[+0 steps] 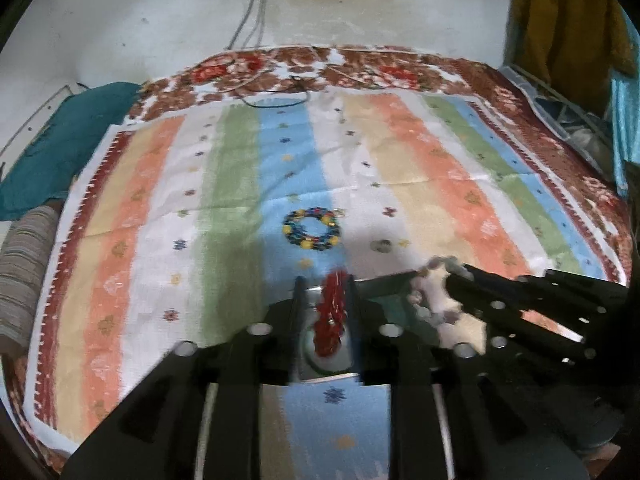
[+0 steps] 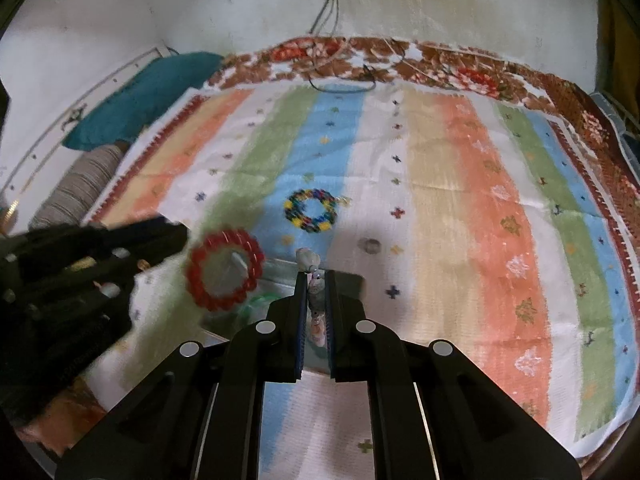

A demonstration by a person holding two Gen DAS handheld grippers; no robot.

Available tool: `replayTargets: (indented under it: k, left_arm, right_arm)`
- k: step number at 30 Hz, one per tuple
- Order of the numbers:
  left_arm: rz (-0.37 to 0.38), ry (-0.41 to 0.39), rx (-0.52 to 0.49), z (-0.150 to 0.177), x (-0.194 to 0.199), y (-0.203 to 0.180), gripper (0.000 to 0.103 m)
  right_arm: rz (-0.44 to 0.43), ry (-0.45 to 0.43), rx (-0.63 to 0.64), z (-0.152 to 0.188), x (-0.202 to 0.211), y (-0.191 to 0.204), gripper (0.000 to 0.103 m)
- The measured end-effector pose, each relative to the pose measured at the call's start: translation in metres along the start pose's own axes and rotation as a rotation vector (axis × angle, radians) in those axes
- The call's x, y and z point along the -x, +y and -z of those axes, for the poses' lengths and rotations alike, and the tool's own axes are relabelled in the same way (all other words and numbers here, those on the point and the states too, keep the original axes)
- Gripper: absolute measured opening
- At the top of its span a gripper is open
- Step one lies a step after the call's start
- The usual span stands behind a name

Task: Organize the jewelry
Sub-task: 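Carry the red bracelet into the tin with the left tool while the right drops the white bracelet in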

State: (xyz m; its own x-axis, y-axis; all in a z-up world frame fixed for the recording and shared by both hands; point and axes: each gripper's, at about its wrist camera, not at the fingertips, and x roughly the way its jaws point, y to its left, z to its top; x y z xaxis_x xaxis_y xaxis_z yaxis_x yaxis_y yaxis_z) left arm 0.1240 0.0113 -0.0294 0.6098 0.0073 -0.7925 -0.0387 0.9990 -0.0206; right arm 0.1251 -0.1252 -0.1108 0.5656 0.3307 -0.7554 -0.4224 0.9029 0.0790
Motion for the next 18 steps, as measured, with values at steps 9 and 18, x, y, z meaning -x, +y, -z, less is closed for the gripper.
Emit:
replayTargets:
  k: [9,18]
  left_arm:
    - [-0.02,0.026,0.088,-0.007,-0.012,0.021,0.05]
    - [-0.044,0.045,0.096,-0.019,-0.029,0.032,0.061]
  right_arm:
    - [0.018,0.016,-0.055,-0.006,-0.006,-0.019,0.047]
    - [0.01,0.024,-0.082,-0.018,-0.016,-0.028,0.058]
